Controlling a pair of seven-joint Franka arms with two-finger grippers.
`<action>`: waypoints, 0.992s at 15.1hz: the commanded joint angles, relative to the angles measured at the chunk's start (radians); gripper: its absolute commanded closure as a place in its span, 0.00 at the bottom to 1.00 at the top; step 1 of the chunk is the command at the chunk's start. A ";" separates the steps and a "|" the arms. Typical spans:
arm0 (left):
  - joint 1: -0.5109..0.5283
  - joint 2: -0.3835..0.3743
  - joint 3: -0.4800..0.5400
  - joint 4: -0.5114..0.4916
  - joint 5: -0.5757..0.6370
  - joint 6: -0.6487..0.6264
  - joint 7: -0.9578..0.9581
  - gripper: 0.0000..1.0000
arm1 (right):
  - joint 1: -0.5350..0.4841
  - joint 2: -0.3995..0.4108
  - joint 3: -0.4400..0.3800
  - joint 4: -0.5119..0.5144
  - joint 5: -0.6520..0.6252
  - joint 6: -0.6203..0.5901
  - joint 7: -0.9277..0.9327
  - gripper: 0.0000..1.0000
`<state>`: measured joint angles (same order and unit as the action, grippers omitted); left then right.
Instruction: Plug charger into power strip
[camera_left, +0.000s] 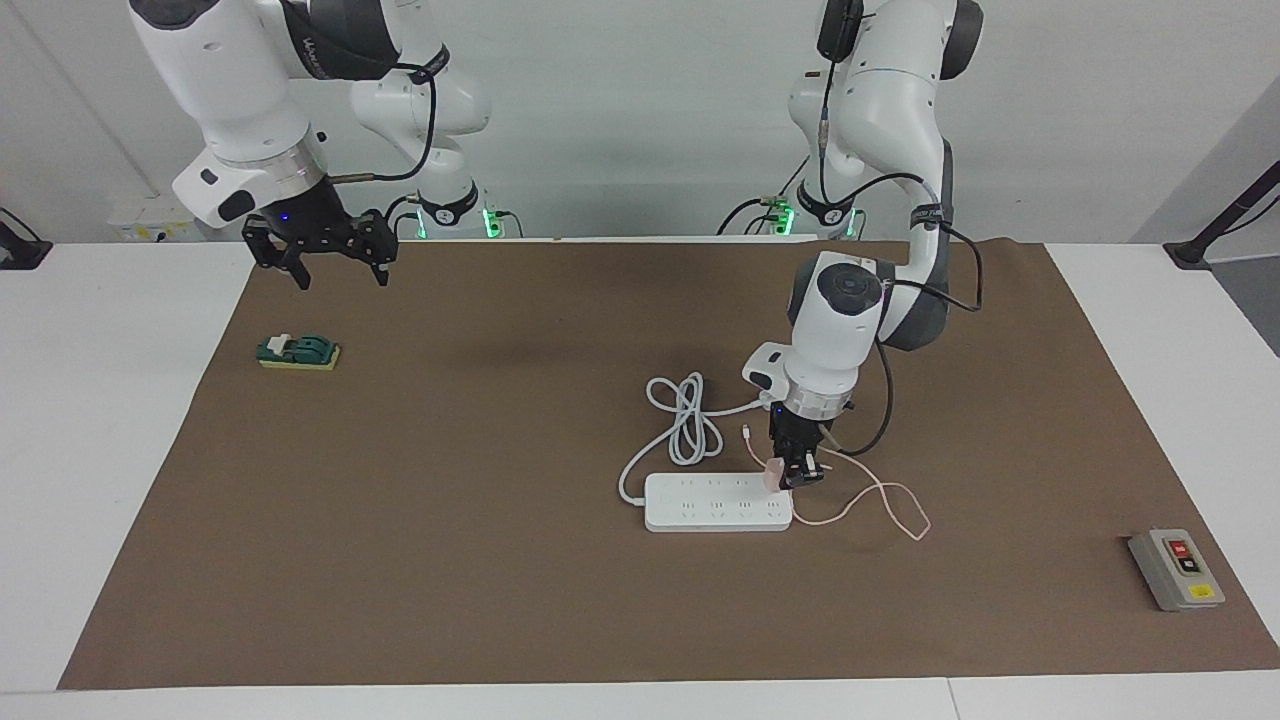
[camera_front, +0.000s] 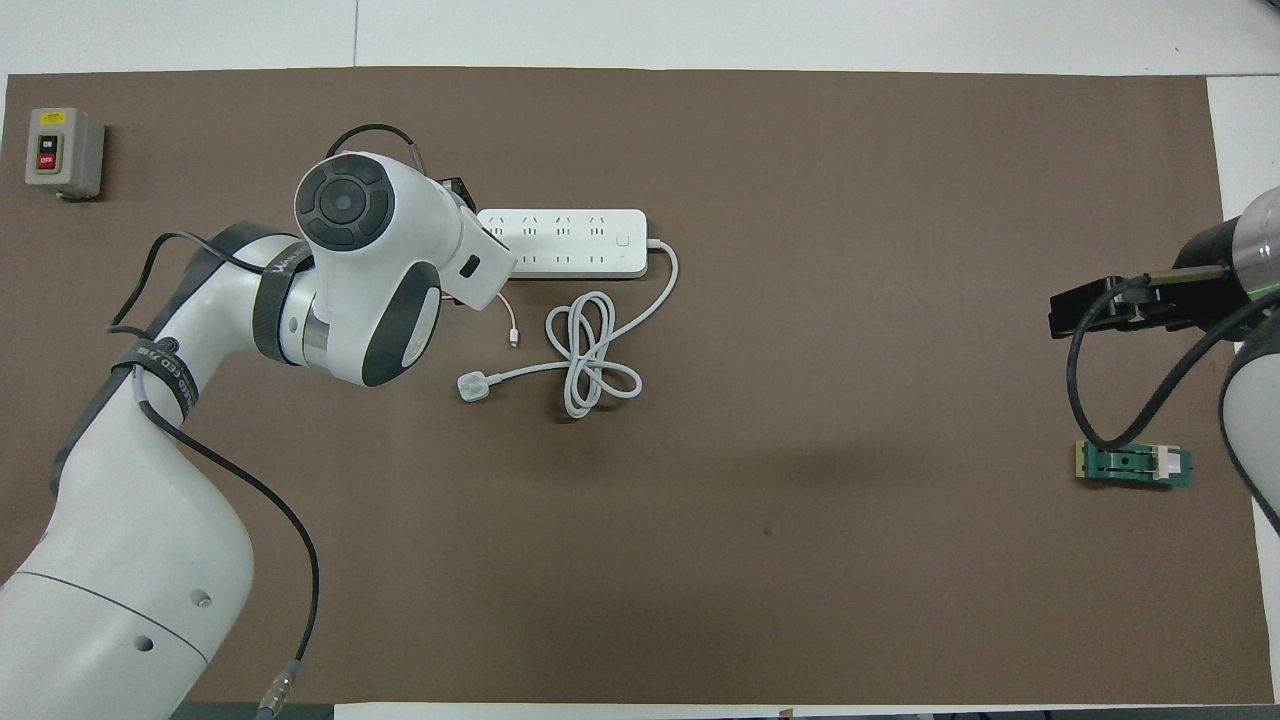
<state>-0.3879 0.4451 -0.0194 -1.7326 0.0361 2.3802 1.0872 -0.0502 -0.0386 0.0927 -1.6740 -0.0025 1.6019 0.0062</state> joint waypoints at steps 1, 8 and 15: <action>-0.011 -0.036 0.007 -0.059 0.019 0.024 -0.009 1.00 | 0.000 -0.011 0.002 -0.006 -0.005 -0.010 0.020 0.00; -0.022 -0.036 0.006 -0.064 0.018 0.028 -0.042 1.00 | -0.005 -0.012 0.002 -0.013 -0.005 -0.013 0.018 0.00; -0.029 -0.046 0.007 -0.093 0.018 0.031 -0.049 1.00 | -0.013 -0.012 0.002 -0.012 -0.005 -0.014 0.014 0.00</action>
<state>-0.4038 0.4299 -0.0248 -1.7548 0.0361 2.3810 1.0586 -0.0553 -0.0386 0.0905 -1.6767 -0.0025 1.6019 0.0067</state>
